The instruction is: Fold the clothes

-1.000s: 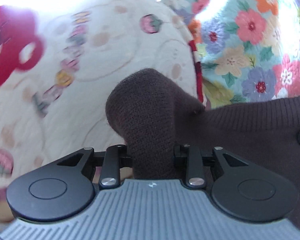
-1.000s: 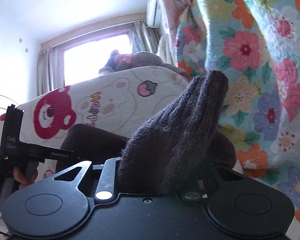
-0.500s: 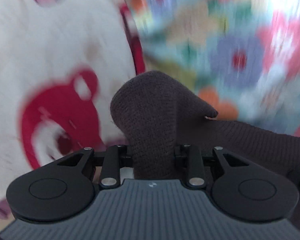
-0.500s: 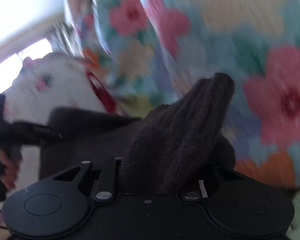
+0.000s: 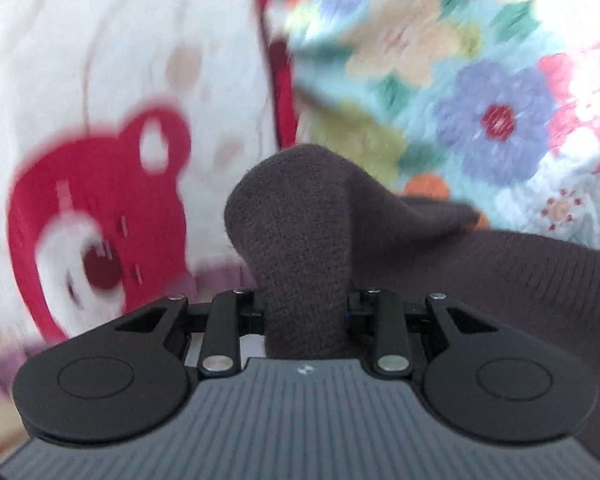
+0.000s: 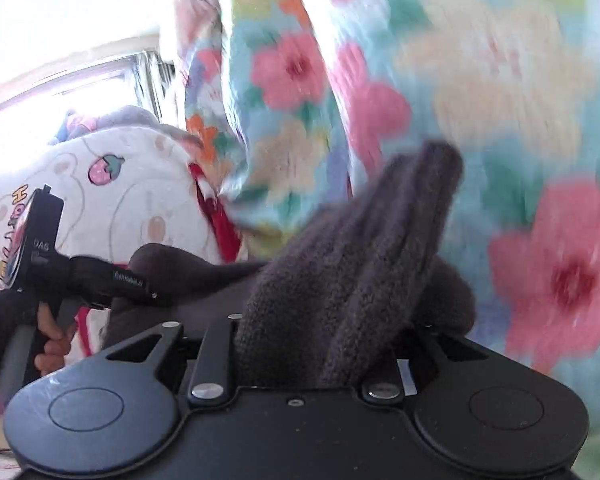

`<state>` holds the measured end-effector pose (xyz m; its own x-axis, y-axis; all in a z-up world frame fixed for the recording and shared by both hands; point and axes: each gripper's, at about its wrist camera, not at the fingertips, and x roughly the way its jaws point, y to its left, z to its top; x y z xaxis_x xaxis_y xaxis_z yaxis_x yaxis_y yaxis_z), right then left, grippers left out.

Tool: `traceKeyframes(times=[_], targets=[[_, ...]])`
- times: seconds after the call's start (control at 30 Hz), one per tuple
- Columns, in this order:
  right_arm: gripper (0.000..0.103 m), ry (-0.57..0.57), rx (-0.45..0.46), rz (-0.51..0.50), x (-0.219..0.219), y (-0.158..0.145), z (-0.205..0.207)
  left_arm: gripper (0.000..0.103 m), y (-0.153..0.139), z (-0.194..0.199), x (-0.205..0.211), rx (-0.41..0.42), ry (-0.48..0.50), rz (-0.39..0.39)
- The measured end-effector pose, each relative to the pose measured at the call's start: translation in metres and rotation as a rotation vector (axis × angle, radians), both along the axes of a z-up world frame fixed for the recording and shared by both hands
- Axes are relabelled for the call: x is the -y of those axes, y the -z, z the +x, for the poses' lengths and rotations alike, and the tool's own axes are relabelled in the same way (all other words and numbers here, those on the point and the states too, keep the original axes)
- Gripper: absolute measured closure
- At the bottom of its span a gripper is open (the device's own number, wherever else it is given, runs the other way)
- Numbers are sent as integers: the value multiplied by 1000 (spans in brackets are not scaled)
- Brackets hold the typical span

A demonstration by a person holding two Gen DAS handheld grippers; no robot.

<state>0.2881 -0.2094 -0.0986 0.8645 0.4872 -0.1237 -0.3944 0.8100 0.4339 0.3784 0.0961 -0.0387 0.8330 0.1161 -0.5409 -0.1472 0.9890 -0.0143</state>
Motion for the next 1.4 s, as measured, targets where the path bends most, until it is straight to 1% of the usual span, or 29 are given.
traceKeyframes(times=[0.03, 0.07, 0.1, 0.13, 0.17, 0.2, 0.23, 0.27, 0.3, 0.37, 0.43, 0.53, 0.6, 0.7, 0.73, 0.77, 0.83, 0.9, 0.93, 0.97, 1.03, 1.07, 1.1, 1.13, 1.17, 1.2, 1.23, 1.27, 1.4], targets=[[68, -4, -120, 6, 3, 13, 14, 74, 13, 4, -6, -40, -25, -23], [63, 19, -195, 5, 5, 22, 23, 71, 27, 7, -12, -81, -50, -45], [63, 27, -208, 28, 9, 25, 25, 70, 40, 11, -19, -121, -74, -68], [63, 12, -204, 66, 13, 22, 25, 66, 50, 10, -28, -134, -101, -116], [62, -5, -203, 102, 16, 19, 24, 60, 53, 7, -35, -128, -116, -155], [61, -13, -200, 125, 18, 18, 23, 59, 55, 3, -41, -120, -127, -188], [59, -12, -201, 124, 17, 18, 24, 59, 57, 0, -48, -111, -137, -222], [56, -4, -217, 104, 15, 18, 25, 55, 58, -4, -54, -103, -148, -255], [51, 4, -251, 100, 16, 19, 26, 52, 55, -8, -56, -91, -152, -249], [39, 12, -334, 129, 21, 19, 28, 49, 39, -21, -54, -55, -162, -166], [35, 13, -421, 211, 33, 20, 29, 51, 19, -33, -53, 3, -188, -55], [35, 14, -487, 359, 51, 32, 24, 50, -10, -45, -54, 96, -173, 41], [34, 11, -499, 458, 59, 40, 23, 49, -19, -43, -53, 87, -48, 2], [33, 3, -510, 561, 66, 59, 24, 49, -11, -19, -33, -8, 124, -46], [36, 1, -503, 566, 65, 63, 25, 49, -5, -7, -24, -51, 171, -65], [57, 0, -471, 535, 61, 61, 25, 49, 1, 6, -15, -94, 218, -84], [69, 19, -353, 423, 52, 46, 14, 50, 19, 35, 1, -206, 236, -106], [71, 25, -146, 305, 38, 22, -7, 53, 33, 67, 13, -287, 201, -73], [71, 11, -61, 246, 30, 11, -16, 54, 35, 80, 17, -285, 179, -54], [71, 13, -44, 192, 23, 6, -19, 55, 35, 91, 20, -270, 155, -36], [71, 65, -80, 91, 12, 3, -17, 60, 36, 107, 21, -231, 107, 27], [70, 92, -129, 85, 14, 8, -13, 61, 37, 113, 22, -211, 82, 60], [68, 118, -205, 117, 22, 19, -6, 62, 38, 121, 22, -200, 75, 70], [62, 145, -282, 150, 29, 30, 1, 64, 39, 125, 21, -195, 59, 75], [51, 161, -347, 222, 40, 40, 5, 63, 39, 126, 20, -190, 39, 82], [51, 164, -380, 303, 50, 46, 6, 63, 38, 127, 20, -186, 10, 101], [51, 165, -385, 337, 56, 48, 5, 63, 36, 127, 19, -176, -19, 123], [51, 177, -385, 336, 57, 46, 3, 63, 34, 126, 18, -165, -47, 145], [51, 234, -348, 324, 56, 36, -9, 63, 21, 107, 9, -101, -65, 148]])
